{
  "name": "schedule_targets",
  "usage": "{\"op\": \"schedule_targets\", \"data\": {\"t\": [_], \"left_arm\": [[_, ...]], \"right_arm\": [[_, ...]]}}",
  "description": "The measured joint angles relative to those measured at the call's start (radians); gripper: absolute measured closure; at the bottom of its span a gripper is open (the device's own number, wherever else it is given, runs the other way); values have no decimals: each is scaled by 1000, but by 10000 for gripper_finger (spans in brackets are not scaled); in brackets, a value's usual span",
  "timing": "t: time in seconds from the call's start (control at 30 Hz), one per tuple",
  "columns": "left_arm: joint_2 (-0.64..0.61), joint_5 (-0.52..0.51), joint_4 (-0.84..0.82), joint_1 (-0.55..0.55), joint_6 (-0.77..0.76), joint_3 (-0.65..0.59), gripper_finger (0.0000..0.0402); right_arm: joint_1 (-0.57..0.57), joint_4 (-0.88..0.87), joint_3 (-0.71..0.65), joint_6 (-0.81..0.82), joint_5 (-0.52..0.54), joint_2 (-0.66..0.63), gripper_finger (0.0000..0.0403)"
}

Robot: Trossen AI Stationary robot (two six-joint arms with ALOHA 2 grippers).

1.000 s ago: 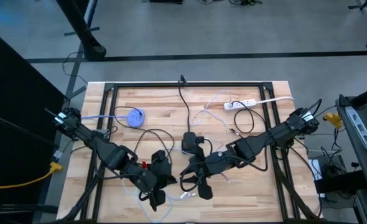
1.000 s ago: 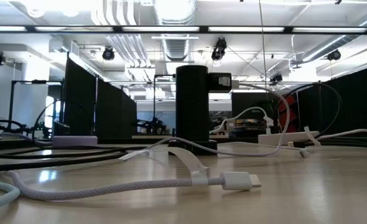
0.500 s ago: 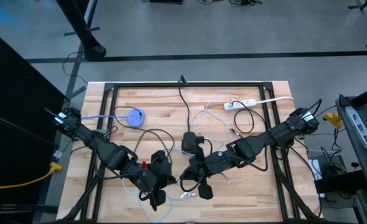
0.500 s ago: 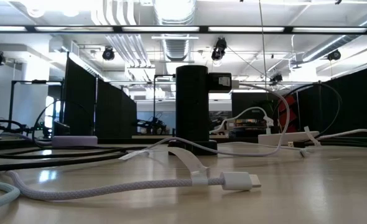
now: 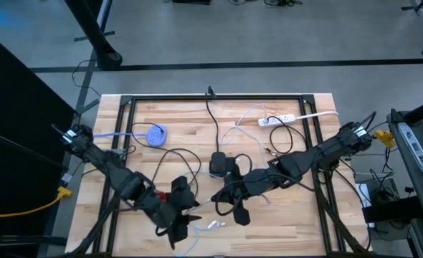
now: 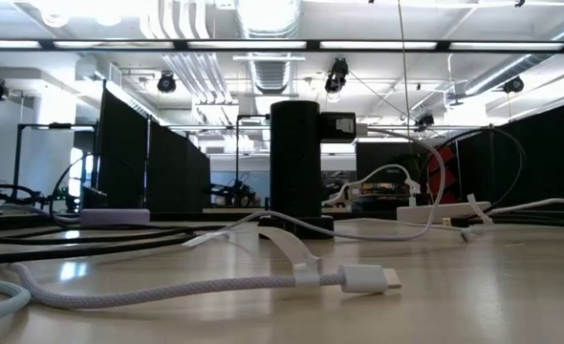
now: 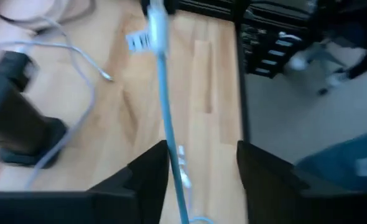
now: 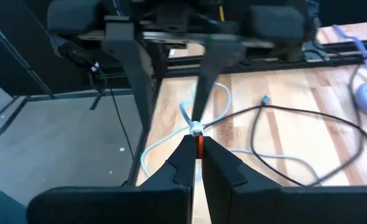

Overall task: Insert USB
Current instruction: Insert the green charger cable into the violet outlet extension

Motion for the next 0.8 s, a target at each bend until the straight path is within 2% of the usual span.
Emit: {"op": "schedule_targets", "data": {"t": [0.23, 0.57, 0.7, 0.8], "left_arm": [[-3, -226, -24, -90, -2, 0, 215], [-16, -617, -24, -240, -73, -9, 263], [-16, -700, 4, -254, -150, -57, 274], [-16, -722, 129, -255, -144, -112, 275]], "right_arm": [[5, 7, 0, -18, 17, -30, 400], [55, 131, 0, -56, 17, -28, 400], [74, 172, 0, -71, 24, -27, 400], [88, 197, 0, -96, 60, -22, 400]]}}
